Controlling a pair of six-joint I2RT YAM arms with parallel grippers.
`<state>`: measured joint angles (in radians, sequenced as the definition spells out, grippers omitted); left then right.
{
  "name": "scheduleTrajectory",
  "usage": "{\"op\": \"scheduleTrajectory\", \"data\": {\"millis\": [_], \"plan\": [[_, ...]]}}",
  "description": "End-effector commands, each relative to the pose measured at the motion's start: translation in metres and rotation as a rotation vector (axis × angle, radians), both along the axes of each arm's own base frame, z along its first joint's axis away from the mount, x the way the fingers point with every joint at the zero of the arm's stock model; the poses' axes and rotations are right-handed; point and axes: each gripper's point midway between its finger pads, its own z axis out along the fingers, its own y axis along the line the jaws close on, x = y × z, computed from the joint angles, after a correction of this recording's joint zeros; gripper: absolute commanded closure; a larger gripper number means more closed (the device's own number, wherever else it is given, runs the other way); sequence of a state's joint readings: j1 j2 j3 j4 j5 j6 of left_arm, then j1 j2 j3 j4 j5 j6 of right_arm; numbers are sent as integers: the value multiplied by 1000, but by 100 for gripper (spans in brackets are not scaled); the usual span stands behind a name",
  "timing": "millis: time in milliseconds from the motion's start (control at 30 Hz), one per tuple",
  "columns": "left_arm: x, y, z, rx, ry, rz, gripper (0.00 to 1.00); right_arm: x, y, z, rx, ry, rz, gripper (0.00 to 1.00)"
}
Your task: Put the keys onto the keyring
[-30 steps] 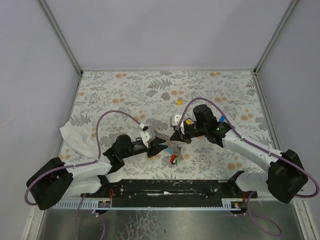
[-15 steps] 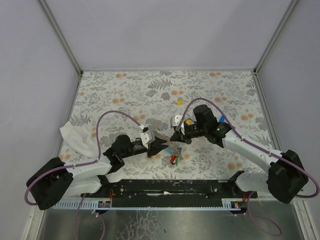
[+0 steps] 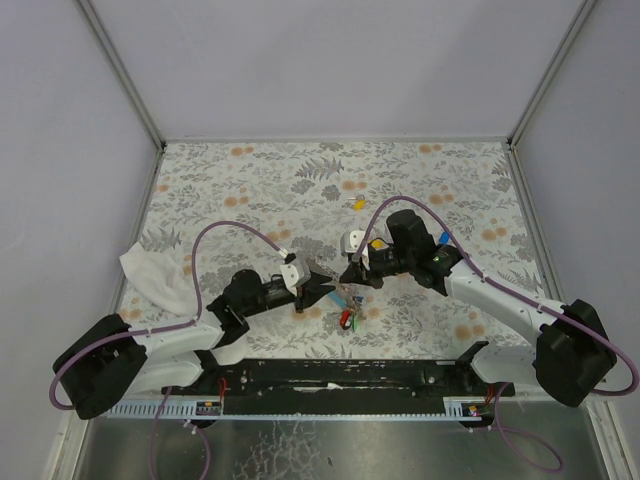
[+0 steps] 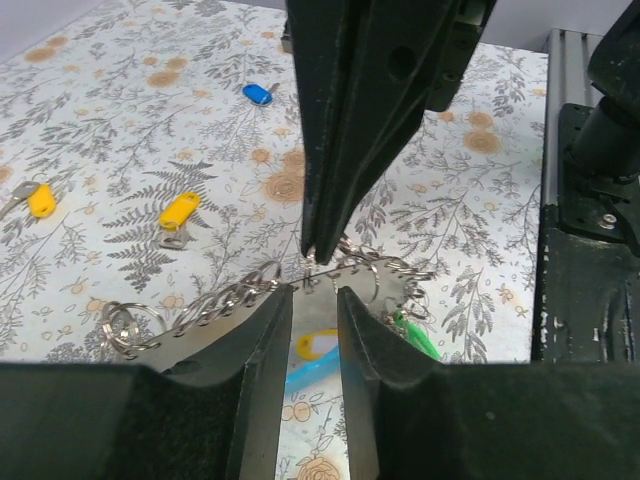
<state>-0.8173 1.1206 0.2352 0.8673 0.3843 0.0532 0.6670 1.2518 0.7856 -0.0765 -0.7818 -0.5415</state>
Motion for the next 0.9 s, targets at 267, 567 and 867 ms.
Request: {"op": "scheduleTrajectory", "data": {"millis": [267,567,867], "plan": [[6,-6,29,-46,-97,-14,76,-3,8,24,91,-49,52,100],[-1,-16,24,-28,-68,-90,80,-3,10,22,95,-35,55,100],[9,-14,5,49,-31,-43,84,-3,9,23,97,-45,51,100]]}}
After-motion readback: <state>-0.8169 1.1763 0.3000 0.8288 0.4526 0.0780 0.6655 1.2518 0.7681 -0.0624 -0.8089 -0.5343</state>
